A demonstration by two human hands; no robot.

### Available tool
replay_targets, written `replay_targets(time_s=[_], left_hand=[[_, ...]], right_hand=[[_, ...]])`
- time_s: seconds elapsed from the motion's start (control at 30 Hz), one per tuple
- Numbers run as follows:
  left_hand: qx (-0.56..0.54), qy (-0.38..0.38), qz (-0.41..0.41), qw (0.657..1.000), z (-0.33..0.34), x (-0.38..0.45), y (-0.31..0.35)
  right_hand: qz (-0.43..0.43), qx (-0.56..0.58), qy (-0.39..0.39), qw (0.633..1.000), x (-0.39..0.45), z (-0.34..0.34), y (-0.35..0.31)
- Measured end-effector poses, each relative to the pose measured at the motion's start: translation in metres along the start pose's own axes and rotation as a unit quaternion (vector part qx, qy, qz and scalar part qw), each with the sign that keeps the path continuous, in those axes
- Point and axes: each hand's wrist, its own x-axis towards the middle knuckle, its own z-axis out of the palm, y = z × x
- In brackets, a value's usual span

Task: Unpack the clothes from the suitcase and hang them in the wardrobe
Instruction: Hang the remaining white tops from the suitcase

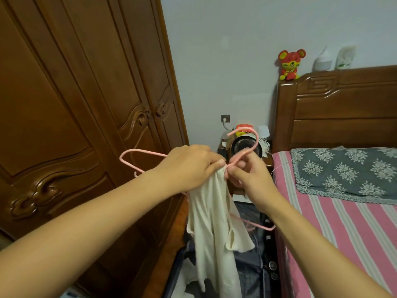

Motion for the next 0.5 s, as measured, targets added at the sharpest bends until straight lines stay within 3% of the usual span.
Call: replay_targets(time_s=[0.07,0.1,0.17,0.23,0.3,0.37,0.43,0.5], left_hand=[[0.008,0.009,-0.011,1.0,0.001,0.002,-0.001],[-0.007,0.018,-0.023,1.0,0.002,0.002,-0.001],[-0.051,0.043,-0.067,0.996,0.004,0.002,-0.002],[-0.113,0.058,-0.119,0.985,0.007,0.003,-0.009],[-0.158,0.07,-0.148,0.974,0.008,0.001,-0.017],[-0.192,0.083,-0.169,0.963,0.007,-0.002,-0.025],[-0.223,0.083,-0.174,0.956,0.008,-0.005,-0.031],[-0.224,0.078,-0.179,0.955,0.008,-0.008,-0.039]], right_hand=[[-0.05,-0.054,0.016,0.997,0.005,-0.004,-0.002],[-0.101,-0.146,0.055,0.983,0.005,-0.005,-0.004],[-0.215,-0.308,0.196,0.906,-0.006,-0.006,0.0],[-0.252,-0.335,0.24,0.876,-0.04,-0.003,0.019],[-0.196,-0.418,0.174,0.87,-0.074,-0.006,0.06],[-0.104,-0.52,0.105,0.841,-0.089,-0.02,0.107],[-0.069,-0.54,0.037,0.838,-0.089,-0.033,0.137],[-0.032,-0.509,0.024,0.86,-0.087,-0.038,0.139]])
